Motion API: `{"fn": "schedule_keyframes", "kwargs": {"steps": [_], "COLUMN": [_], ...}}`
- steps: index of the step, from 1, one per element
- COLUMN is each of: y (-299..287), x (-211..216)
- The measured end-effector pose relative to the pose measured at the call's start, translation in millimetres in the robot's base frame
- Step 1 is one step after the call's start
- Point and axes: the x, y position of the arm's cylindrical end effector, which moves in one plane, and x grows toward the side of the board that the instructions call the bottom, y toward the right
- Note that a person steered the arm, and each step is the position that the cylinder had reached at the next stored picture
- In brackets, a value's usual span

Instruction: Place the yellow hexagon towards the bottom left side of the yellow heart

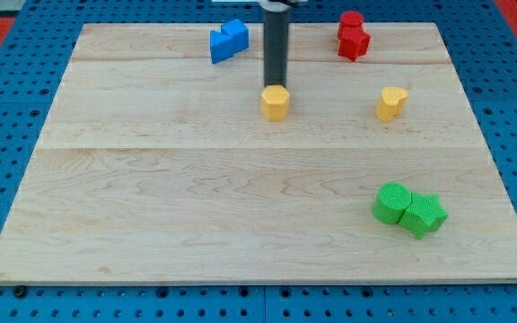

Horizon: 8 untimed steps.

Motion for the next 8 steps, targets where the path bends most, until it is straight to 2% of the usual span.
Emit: {"fn": "schedule_keyframes", "kwargs": {"steps": [1,2,3,4,6,8], "y": [-63.1,-94.9,-86.4,-45.9,31.2,62.6], "x": [-5.9,4.4,27.4,49.8,35.8,50.4]}}
